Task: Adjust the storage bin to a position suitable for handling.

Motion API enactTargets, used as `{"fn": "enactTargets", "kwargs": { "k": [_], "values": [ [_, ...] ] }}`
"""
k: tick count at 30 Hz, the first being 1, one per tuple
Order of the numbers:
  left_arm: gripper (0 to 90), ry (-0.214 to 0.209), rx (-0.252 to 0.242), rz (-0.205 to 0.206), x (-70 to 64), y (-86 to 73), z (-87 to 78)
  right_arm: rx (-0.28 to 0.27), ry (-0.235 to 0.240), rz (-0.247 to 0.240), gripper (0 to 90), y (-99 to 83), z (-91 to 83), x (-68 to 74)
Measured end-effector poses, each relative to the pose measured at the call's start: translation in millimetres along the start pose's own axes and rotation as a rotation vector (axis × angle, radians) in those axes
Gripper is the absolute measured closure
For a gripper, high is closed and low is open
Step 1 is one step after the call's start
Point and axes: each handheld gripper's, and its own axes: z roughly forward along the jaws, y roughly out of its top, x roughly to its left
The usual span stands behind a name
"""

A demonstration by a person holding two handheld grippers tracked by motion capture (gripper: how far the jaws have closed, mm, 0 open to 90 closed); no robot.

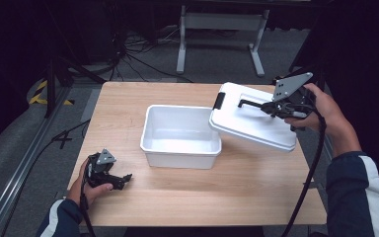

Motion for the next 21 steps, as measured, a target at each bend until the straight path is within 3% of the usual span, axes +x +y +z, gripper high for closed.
{"fn": "enactTargets", "kwargs": {
  "k": [12,21],
  "values": [
    [0.2,0.000,0.000,0.000,0.0,0.0,0.0,0.002,-0.008,0.044,84.2,-26.3,-1.3,-2.0],
    [0.2,0.001,-0.001,0.000,-0.1,0.0,0.0,-0.001,-0.031,0.106,84.3,-58.4,-1.8,-1.6]
  ]
}}
